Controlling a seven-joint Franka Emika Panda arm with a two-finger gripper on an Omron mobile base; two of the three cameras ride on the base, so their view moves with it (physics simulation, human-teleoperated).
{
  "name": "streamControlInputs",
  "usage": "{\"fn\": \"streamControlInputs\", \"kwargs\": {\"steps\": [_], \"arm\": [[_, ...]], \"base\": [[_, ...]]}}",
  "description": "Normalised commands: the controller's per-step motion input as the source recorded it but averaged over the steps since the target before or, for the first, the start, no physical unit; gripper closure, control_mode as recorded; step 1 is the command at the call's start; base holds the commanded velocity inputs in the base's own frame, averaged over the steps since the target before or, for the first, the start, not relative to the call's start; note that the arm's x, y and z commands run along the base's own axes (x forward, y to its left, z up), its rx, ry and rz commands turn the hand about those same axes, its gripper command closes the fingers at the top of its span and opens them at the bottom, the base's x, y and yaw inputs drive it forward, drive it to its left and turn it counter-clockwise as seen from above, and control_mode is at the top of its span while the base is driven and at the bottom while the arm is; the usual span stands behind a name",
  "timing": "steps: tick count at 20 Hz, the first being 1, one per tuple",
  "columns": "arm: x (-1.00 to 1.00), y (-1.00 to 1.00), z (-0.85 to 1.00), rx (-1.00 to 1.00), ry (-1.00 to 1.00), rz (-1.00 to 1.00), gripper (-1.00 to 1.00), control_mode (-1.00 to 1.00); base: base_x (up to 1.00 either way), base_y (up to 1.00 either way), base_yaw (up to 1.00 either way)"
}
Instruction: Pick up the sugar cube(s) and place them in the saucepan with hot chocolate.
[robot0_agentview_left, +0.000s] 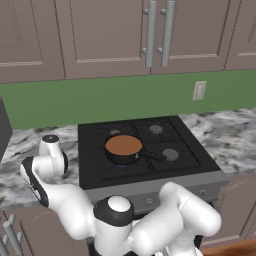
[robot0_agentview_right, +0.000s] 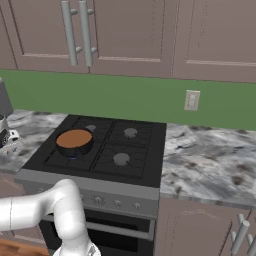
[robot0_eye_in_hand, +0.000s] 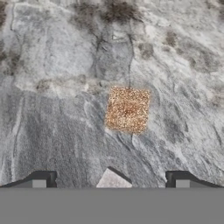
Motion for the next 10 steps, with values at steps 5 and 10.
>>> {"fn": "streamControlInputs", "kwargs": {"steps": [5, 10], "arm": [[0.00, 0.00, -0.09, 0.00, 0.00, 0.00, -1.00, -1.00], [0.00, 0.01, 0.00, 0.00, 0.00, 0.00, -1.00, -1.00]], "base": [[0.00, 0.00, 0.00], [0.00, 0.00, 0.00]]}}
